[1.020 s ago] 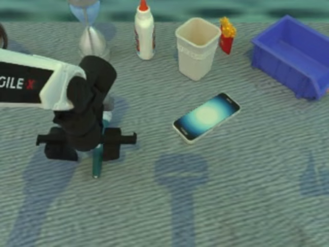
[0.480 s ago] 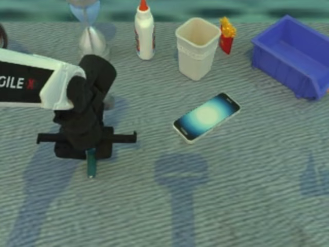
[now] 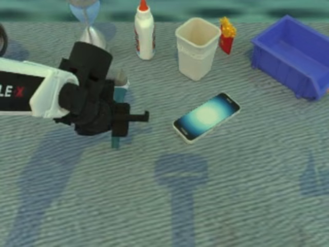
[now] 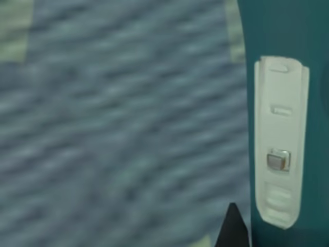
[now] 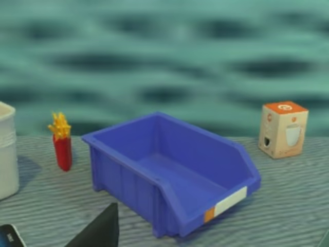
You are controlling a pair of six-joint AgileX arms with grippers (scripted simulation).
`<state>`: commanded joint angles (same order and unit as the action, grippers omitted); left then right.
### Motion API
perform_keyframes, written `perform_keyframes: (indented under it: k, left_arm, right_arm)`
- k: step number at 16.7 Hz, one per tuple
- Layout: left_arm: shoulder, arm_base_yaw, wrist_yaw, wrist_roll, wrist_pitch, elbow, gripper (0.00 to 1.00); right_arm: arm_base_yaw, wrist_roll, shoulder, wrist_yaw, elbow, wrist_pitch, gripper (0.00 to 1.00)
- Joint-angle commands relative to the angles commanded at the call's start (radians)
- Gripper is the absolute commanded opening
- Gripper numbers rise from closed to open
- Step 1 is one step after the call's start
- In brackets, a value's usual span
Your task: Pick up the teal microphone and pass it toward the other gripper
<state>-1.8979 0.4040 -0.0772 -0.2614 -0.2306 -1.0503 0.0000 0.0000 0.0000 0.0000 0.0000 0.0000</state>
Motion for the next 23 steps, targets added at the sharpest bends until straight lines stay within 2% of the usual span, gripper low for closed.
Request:
perform_keyframes:
  k: [9,13,15,19,21,23]
  left_arm:
    - [0.192,-0.025,-0.26,0.194,0.799,0.224,0.0]
    - [0.287,-0.037,-0.34,0.26,1.012,0.289,0.0]
    - [0.313,-0.04,-0.358,0.277,1.055,0.304,0.0]
    - [0.317,-0.041,-0.361,0.279,1.06,0.305,0.0]
    - [0.313,-0.032,-0.355,0.279,1.059,0.301,0.0]
    - [0.313,0.001,-0.322,0.277,1.076,0.304,0.0]
  right_arm:
    - [0.0,0.0,0.0,0.0,0.0,0.0,1.0]
    - [0.0,0.0,0.0,0.0,0.0,0.0,1.0]
    - [0.0,0.0,0.0,0.0,0.0,0.0,1.0]
    - [0.0,0.0,0.0,0.0,0.0,0.0,1.0]
    - [0.0,0.0,0.0,0.0,0.0,0.0,1.0]
    - [0.0,0.0,0.0,0.0,0.0,0.0,1.0]
